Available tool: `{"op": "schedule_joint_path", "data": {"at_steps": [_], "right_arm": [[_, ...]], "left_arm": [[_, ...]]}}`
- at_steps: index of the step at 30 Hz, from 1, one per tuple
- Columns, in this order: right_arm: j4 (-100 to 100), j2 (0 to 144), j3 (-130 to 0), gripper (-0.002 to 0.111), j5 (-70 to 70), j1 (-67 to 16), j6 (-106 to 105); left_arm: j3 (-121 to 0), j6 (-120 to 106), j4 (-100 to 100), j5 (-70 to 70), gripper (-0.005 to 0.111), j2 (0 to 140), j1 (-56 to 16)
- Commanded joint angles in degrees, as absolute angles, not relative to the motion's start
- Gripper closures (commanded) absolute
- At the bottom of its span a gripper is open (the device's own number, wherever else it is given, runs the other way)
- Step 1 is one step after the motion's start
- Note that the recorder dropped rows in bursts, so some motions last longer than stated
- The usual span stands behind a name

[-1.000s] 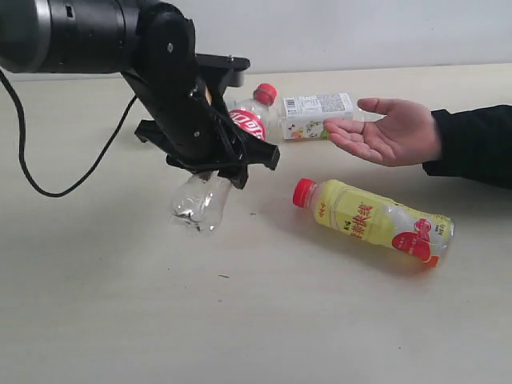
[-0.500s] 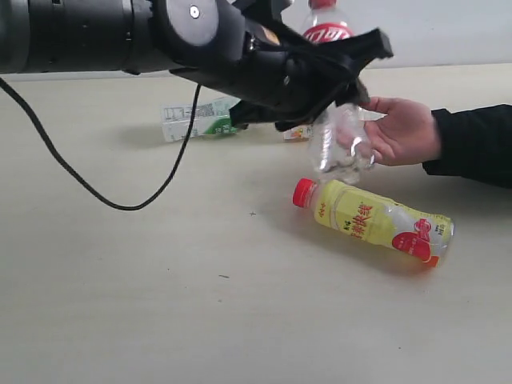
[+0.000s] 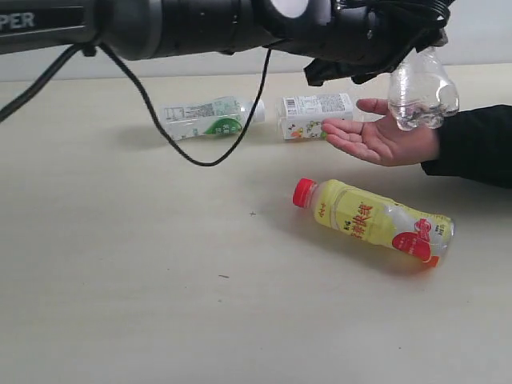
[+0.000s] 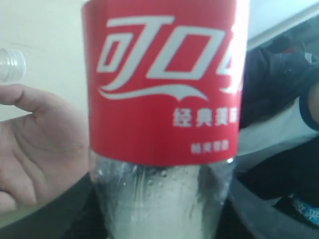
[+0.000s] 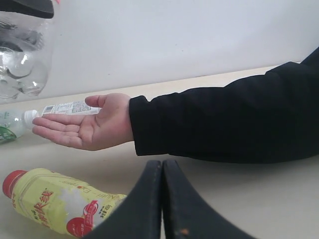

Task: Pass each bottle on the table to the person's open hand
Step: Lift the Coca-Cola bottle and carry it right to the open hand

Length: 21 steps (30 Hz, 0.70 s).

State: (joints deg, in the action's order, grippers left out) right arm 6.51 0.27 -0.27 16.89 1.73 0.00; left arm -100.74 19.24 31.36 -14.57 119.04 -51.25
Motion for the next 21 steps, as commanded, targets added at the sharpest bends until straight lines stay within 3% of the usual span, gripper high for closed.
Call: {"op": "schedule_joint_path", "data": {"at_steps": [1,10,21], "right_arm": [[6.0,0.0,0.0,0.108,16.2,2.0,0.0],[6.0,0.0,0.0,0.108,16.2,2.0,0.0],[6.0,0.0,0.0,0.108,16.2,2.0,0.0]], "left_arm": [[-111.2,23.7,24.2,-24.9,0.107,124.4,-51.2],[-128.6,51.5,-15.0,-53.6,0.107,132.8,-53.4],[-132.9,55.8,-6.9,-57.5,0.107,136.3,-52.0]]}}
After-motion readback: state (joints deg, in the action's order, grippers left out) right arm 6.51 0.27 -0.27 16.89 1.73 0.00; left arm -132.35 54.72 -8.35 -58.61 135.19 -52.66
